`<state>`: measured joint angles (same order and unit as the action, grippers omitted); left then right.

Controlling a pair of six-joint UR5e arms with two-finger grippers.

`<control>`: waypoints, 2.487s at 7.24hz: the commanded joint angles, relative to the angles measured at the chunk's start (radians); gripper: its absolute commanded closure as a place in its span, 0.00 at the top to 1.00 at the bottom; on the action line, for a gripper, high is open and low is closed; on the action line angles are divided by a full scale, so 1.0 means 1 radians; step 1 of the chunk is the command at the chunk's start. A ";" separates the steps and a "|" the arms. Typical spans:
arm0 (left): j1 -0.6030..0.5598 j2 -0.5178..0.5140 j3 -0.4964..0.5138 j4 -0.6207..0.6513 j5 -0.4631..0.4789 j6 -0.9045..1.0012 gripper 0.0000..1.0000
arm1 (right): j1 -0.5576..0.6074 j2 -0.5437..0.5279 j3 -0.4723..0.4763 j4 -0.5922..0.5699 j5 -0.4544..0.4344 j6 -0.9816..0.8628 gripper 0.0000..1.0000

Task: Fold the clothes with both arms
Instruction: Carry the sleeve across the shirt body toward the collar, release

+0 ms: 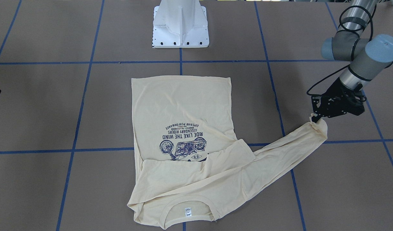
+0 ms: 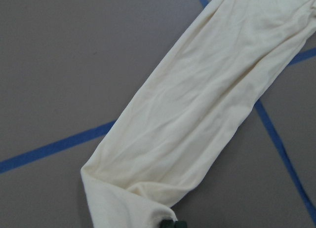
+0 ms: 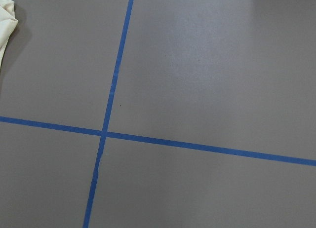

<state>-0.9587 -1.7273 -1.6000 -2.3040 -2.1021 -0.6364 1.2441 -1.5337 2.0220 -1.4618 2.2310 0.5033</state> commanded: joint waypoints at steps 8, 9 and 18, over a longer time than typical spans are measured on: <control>0.303 -1.129 0.642 0.513 0.131 -0.504 0.00 | 0.000 -0.002 -0.009 0.000 0.001 0.003 1.00; 0.331 -1.170 0.704 0.479 0.137 -0.582 0.51 | 0.000 -0.002 -0.008 -0.002 0.001 0.004 1.00; 0.405 -0.442 -0.212 0.557 0.206 -0.539 1.00 | -0.528 0.078 0.177 0.055 -0.382 0.757 1.00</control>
<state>-0.5847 -2.3390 -1.6240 -1.7529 -1.9234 -1.2024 0.8391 -1.4553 2.1627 -1.4068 1.9515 1.1344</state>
